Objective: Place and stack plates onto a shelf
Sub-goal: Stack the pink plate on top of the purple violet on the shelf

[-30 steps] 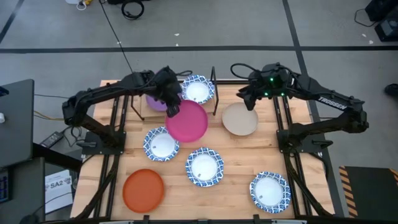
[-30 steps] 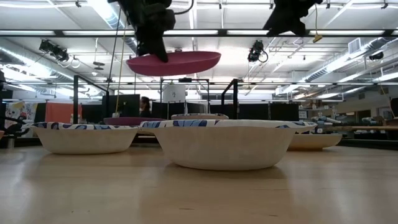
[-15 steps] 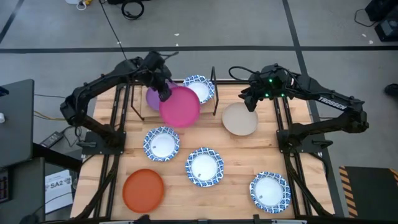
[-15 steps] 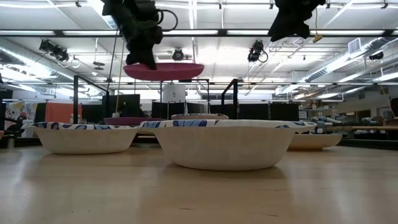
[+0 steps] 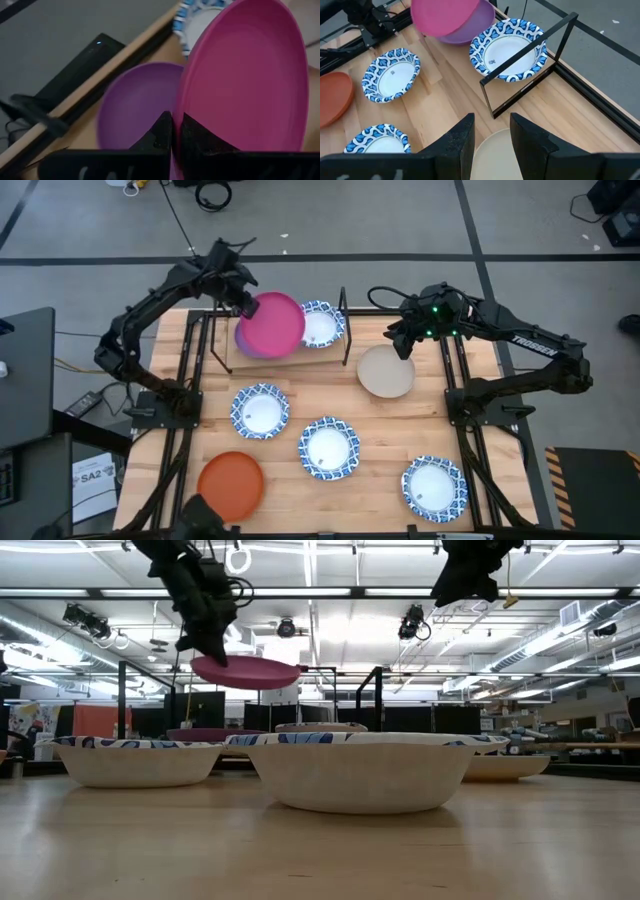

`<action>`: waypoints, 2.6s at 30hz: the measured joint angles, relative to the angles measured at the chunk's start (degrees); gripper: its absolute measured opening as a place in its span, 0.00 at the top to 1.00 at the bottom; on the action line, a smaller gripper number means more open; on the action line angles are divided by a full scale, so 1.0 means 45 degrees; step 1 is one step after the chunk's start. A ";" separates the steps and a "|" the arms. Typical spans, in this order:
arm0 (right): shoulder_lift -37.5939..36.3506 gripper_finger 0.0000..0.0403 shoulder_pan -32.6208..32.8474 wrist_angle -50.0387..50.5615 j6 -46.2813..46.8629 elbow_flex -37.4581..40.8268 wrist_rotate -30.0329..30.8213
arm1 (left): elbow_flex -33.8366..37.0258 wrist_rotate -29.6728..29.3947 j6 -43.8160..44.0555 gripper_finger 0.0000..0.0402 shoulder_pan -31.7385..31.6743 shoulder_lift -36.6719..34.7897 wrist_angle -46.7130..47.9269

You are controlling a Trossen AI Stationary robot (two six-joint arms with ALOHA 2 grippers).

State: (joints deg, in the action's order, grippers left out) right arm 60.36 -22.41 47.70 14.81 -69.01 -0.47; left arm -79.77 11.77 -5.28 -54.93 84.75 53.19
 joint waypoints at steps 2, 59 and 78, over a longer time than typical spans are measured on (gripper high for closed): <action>0.0000 0.68 0.0000 0.0005 0.0000 0.0000 0.0000 | 0.0000 -0.0070 0.0000 0.95 -0.0344 0.0000 0.0000; 0.0000 0.68 0.0000 0.0005 0.0000 0.0000 -0.0003 | 0.0010 -0.1244 0.0426 0.95 -0.1460 0.2473 0.0894; 0.0005 0.68 0.0029 0.0000 0.0000 0.0000 -0.0005 | -0.0005 -0.1542 0.0367 0.91 -0.1223 0.3254 0.0894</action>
State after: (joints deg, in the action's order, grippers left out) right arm 60.38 -22.28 47.70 14.81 -69.01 -0.49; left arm -79.79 4.83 -3.63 -60.44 99.39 57.21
